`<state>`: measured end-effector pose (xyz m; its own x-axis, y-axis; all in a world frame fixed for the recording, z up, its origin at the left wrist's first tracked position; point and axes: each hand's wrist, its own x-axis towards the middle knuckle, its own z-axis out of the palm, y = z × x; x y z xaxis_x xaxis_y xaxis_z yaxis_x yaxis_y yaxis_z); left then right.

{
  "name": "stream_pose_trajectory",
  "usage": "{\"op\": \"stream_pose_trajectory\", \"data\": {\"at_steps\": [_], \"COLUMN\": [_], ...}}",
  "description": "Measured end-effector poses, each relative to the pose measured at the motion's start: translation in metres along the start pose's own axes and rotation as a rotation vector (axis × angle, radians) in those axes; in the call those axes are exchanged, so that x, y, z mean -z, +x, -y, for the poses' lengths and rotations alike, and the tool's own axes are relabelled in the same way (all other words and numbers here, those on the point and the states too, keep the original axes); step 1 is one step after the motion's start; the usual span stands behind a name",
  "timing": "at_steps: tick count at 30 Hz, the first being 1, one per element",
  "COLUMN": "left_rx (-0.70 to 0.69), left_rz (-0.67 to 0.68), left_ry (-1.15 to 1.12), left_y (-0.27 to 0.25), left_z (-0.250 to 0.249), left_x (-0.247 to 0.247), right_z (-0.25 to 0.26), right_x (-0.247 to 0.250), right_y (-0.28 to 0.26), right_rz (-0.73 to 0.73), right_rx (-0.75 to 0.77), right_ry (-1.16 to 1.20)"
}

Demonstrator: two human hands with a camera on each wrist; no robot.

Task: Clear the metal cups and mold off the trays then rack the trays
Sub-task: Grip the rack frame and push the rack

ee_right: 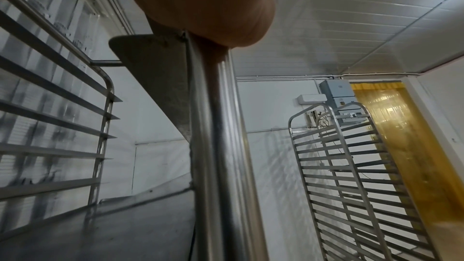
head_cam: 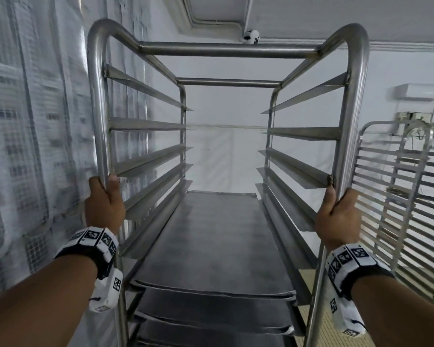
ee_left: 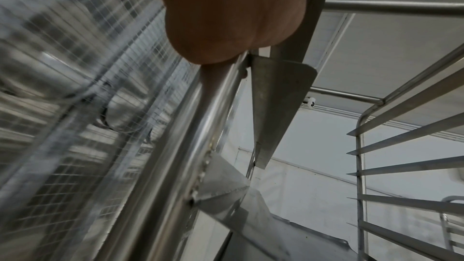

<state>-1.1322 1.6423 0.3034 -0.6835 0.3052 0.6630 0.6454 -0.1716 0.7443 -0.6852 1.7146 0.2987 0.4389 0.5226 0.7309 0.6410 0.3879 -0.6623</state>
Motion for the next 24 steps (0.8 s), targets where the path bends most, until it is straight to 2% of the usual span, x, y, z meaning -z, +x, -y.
{"op": "stream_pose_trajectory", "data": {"at_steps": [3, 10, 20, 24], "left_rx": [0.028, -0.003, -0.027, -0.026], "left_rz": [0.006, 0.005, 0.016, 0.030], "left_ry": [0.004, -0.029, -0.081, -0.103], "left_y": [0.008, 0.040, 0.080, 0.095], "left_z": [0.005, 0.032, 0.064, 0.073], "left_x": [-0.022, -0.075, -0.150, -0.175], "right_z": [-0.012, -0.029, -0.050, -0.056], "right_x": [-0.023, -0.083, -0.166, -0.196], "right_y": [0.009, 0.031, 0.056, 0.061], "right_rz": [-0.010, -0.026, -0.011, -0.080], "right_rx": [0.013, -0.030, -0.140, -0.102], "right_ry": [0.000, 0.004, -0.056, -0.036]}}
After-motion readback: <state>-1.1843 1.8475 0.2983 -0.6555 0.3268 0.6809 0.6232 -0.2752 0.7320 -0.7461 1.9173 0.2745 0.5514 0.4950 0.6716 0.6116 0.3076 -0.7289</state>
